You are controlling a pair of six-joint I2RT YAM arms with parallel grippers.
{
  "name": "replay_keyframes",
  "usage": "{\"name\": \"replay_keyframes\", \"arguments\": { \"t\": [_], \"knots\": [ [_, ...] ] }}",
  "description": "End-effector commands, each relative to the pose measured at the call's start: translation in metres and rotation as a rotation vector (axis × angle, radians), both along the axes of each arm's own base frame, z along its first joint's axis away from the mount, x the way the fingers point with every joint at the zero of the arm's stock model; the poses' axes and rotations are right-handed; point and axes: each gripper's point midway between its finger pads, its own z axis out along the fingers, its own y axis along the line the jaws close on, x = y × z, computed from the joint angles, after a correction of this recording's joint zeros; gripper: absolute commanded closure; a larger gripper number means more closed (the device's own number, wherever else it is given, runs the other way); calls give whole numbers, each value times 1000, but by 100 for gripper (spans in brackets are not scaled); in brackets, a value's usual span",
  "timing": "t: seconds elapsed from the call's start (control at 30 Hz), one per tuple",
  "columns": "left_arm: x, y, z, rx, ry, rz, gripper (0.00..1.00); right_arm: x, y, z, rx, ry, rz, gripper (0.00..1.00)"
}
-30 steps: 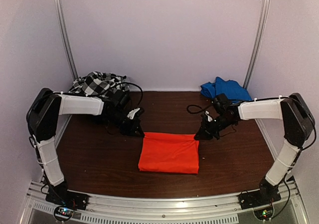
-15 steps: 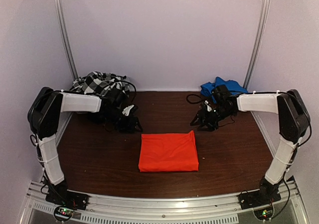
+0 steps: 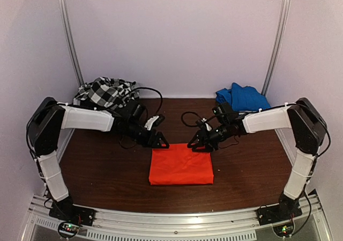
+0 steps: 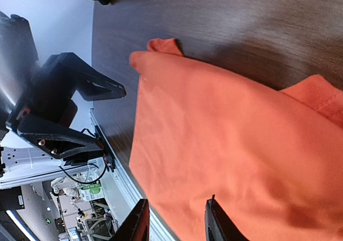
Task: Fold and stack the mixed laundry pile
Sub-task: Fold the 2/3-rectangle-folded T-shirt at the center of the board, then smooth out the square-folded T-shirt at the center of the board.
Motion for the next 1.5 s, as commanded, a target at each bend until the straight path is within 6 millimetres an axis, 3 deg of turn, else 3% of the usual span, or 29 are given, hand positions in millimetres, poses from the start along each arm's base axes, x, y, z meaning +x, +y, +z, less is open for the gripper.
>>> {"name": "replay_keyframes", "arguments": {
  "t": [0.0,0.13,0.33,0.43,0.63,0.77,0.83,1.03,1.2,1.33,1.47],
  "knots": [
    [20,-16,-20,-41,25,16,40,23,6,-29,66,29,-42,65],
    [46,-5,-56,9,73,87,40,45,-12,-51,54,40,-88,65],
    [79,21,-76,42,87,154,40,65,-39,-77,28,56,-128,63],
    [84,29,-64,9,77,162,38,73,-49,-68,12,32,-145,60],
    [83,40,-16,-45,-12,172,33,78,-63,-1,26,-89,-170,44],
    [77,28,29,-97,-110,118,25,68,-64,27,66,-110,-168,41],
    [79,18,41,-111,-136,102,20,63,-67,32,72,-106,-184,42],
    [107,5,20,34,-168,91,26,43,-98,-2,-132,-33,-270,57],
    [131,0,-8,166,-207,47,25,13,-94,-21,-175,23,-251,58],
    [130,-8,-38,239,-212,-46,25,-6,-81,-41,-191,69,-217,57],
    [116,-15,-53,239,-194,-128,33,-8,-90,-62,-278,88,-228,56]
  ]
}}
